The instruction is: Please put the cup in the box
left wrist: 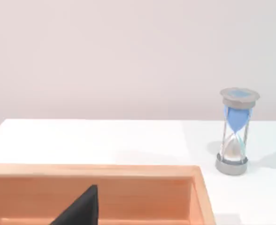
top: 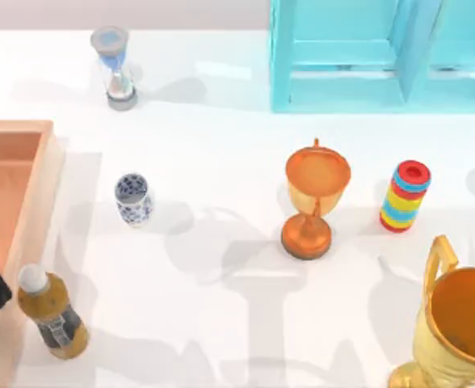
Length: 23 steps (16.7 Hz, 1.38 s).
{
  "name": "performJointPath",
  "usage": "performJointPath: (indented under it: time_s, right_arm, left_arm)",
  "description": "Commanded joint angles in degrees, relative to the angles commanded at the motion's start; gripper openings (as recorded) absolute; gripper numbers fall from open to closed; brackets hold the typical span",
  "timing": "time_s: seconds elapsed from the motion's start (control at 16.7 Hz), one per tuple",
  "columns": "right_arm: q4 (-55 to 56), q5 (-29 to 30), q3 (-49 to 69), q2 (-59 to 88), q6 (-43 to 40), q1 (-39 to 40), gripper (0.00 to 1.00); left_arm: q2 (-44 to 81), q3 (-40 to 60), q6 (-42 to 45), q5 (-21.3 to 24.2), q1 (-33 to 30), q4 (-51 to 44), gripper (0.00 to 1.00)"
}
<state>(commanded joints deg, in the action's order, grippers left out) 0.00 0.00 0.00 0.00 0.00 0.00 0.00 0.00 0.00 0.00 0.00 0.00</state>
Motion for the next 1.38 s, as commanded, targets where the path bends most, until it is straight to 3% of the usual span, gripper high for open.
performJointPath:
  time_s: [0.3,0.54,0.96,1.38]
  right_arm:
    - [0.0,0.0,0.0,0.0,0.0,0.0,1.0]
    - [0.0,0.0,0.0,0.0,0.0,0.0,1.0]
    - [0.0,0.0,0.0,0.0,0.0,0.0,1.0]
    - [0.0,0.0,0.0,0.0,0.0,0.0,1.0]
  left_arm:
    - [3.42,3.41,-1.77,-0.47,0.2,-2.55,1.0]
    - [16.32,15.68,-7.08,-2.01,0.58,-11.32,1.0]
    - [58.36,46.9,-17.42,-5.24,-1.2,-36.32,1.0]
    - [100.08,77.97,-22.82,-5.64,-8.65,-61.61,1.0]
